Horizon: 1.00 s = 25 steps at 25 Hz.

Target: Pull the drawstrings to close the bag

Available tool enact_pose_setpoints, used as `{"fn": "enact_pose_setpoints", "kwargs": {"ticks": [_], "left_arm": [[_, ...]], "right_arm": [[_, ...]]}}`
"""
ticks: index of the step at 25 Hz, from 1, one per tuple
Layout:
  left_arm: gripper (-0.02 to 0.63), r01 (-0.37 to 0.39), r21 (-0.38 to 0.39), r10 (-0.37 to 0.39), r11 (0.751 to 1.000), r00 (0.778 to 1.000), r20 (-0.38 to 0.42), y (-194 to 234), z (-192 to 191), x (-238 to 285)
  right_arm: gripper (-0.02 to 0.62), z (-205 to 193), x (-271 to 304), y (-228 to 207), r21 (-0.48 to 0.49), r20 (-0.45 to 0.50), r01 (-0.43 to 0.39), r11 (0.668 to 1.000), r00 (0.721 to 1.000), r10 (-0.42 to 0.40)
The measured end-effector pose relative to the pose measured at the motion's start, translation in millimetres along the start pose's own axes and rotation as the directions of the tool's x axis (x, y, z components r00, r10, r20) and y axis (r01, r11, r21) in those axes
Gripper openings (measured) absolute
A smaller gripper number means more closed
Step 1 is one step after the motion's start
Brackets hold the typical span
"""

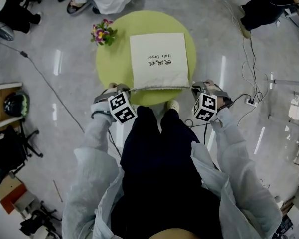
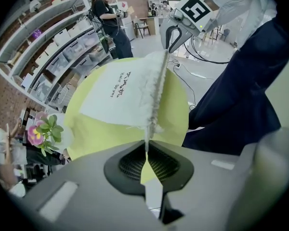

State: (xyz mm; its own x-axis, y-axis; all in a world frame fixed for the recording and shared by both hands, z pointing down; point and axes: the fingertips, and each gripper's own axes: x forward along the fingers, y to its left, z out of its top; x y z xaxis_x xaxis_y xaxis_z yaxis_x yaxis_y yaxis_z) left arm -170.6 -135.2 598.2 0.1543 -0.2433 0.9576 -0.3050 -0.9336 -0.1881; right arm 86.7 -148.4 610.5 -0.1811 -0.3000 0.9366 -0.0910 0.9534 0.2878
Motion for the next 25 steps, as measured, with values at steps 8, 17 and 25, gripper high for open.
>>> {"fn": "enact_pose_setpoints", "kwargs": {"ticks": [8,17,25], "left_arm": [[0.031,-0.064,0.001,0.064,0.998,0.996,-0.061,7,-18,7],[0.031,-0.114,0.004,0.114,0.993,0.984,-0.139,17,-31,19],[0.029,-0.122,0.025,0.125,0.992,0.977,-0.170,21,-42,17]], "right_arm": [[0.020,-4,-3,-2,0.016,-0.031,0.007,1.000,0.999,-0.007],[0.020,-15,-1,-4,-0.009,-0.092,0.041,0.999,0.995,-0.042],[0.018,-27,-2,-7,-0.023,-0.113,0.068,0.997,0.991,-0.071]]}}
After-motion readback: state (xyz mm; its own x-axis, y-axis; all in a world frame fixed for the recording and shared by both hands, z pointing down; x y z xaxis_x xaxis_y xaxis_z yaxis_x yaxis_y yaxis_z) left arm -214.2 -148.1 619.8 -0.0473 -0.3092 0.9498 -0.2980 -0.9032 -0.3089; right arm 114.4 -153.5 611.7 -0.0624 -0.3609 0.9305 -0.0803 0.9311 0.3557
